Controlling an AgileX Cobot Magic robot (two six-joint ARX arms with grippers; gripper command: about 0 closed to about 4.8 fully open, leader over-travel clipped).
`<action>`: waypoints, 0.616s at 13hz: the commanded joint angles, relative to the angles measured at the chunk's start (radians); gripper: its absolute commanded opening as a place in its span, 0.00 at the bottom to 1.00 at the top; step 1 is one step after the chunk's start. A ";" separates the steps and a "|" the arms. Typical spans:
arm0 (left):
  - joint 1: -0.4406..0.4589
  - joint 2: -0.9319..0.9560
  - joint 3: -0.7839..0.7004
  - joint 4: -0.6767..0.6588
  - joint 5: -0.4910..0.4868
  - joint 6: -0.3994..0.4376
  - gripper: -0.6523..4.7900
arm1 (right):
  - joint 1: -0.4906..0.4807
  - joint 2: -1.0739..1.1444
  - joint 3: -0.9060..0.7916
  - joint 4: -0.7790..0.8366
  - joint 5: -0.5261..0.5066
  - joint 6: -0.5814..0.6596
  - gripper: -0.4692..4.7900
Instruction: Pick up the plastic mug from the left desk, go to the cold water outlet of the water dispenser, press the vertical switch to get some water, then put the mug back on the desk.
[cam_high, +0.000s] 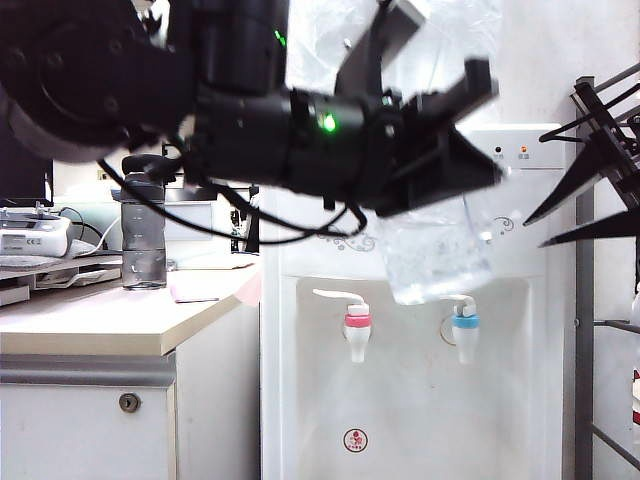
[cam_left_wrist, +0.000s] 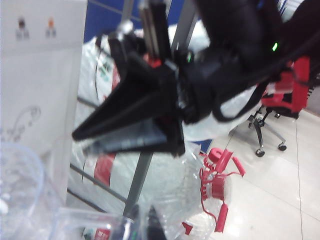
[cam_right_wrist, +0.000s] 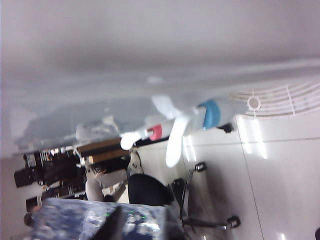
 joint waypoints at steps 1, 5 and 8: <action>0.000 -0.053 -0.002 0.036 0.001 0.059 0.11 | 0.002 -0.003 0.004 -0.002 -0.010 -0.027 0.29; 0.000 -0.180 -0.002 -0.113 0.009 0.151 0.11 | 0.025 -0.003 0.004 -0.008 -0.043 -0.027 0.26; 0.000 -0.253 -0.002 -0.187 0.009 0.198 0.11 | 0.074 -0.002 0.004 -0.008 -0.042 -0.027 0.26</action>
